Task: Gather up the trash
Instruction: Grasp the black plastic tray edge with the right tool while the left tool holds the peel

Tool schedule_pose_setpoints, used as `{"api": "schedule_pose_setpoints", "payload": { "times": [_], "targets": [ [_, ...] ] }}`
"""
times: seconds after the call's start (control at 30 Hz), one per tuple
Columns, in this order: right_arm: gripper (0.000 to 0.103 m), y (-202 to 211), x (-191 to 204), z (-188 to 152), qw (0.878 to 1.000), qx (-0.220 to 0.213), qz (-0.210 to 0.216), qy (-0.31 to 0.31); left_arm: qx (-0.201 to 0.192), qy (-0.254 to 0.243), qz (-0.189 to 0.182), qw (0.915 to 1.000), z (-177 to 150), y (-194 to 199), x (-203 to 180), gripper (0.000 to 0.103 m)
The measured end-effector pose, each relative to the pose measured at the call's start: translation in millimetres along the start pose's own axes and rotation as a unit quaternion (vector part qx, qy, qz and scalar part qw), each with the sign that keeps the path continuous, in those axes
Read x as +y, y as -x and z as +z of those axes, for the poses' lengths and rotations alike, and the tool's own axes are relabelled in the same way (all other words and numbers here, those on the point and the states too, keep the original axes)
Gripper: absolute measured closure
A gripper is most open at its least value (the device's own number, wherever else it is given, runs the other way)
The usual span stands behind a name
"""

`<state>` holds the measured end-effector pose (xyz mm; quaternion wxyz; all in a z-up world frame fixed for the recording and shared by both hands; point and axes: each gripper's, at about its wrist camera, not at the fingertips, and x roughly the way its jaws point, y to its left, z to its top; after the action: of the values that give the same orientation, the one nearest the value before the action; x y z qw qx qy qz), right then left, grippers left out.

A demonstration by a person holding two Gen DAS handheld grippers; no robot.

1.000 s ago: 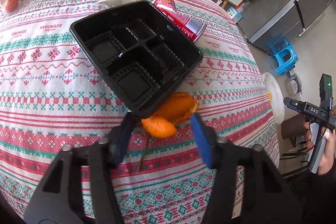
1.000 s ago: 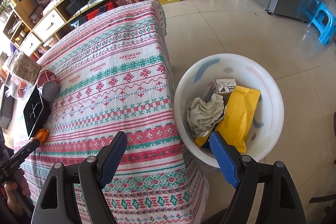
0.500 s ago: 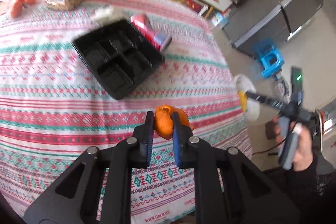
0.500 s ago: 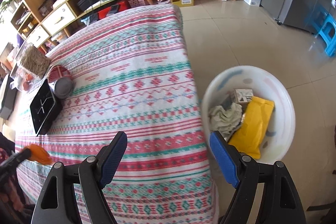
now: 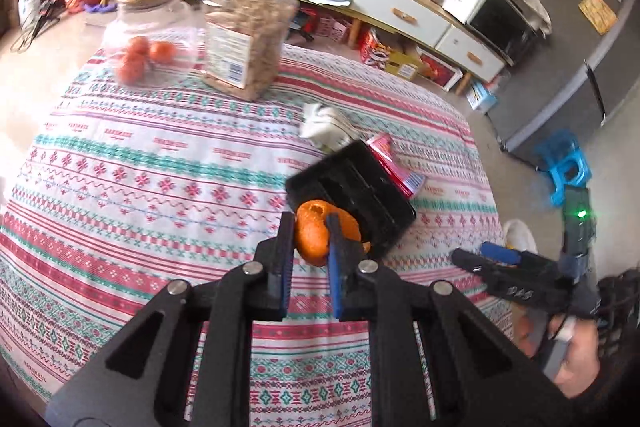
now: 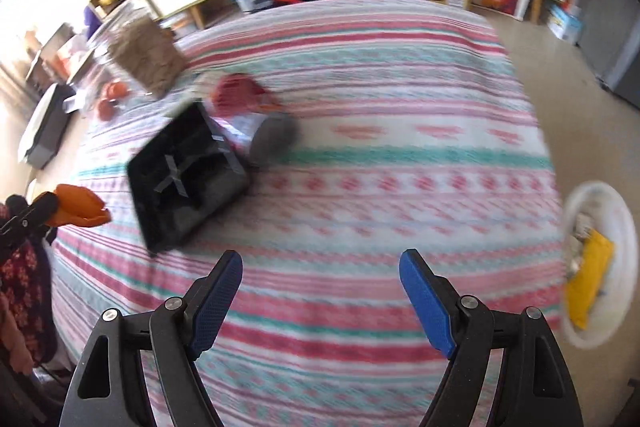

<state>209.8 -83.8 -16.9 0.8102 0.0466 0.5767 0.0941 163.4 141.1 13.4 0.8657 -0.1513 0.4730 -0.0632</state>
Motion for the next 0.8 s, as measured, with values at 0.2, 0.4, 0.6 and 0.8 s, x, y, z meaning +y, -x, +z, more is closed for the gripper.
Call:
{"api": "schedule_pose_setpoints", "payload": {
  "times": [0.2,0.4,0.6,0.8],
  "targets": [
    [0.021,-32,38,15,1.0,0.016,0.008,0.013,-0.001,0.023,0.001,0.9997,5,6,22,0.087],
    [0.021,-61,54,25,1.0,0.027,0.004,0.016,0.01,0.027,0.002,0.9996,2,3,31,0.087],
    [0.036,-77,64,26,0.999,0.04,0.005,0.029,0.018,0.022,-0.001,0.9996,-3,3,29,0.087],
    [0.082,-72,68,16,0.997,0.055,0.013,0.046,0.02,0.018,-0.004,0.9996,-5,3,25,0.087]
  ]
}}
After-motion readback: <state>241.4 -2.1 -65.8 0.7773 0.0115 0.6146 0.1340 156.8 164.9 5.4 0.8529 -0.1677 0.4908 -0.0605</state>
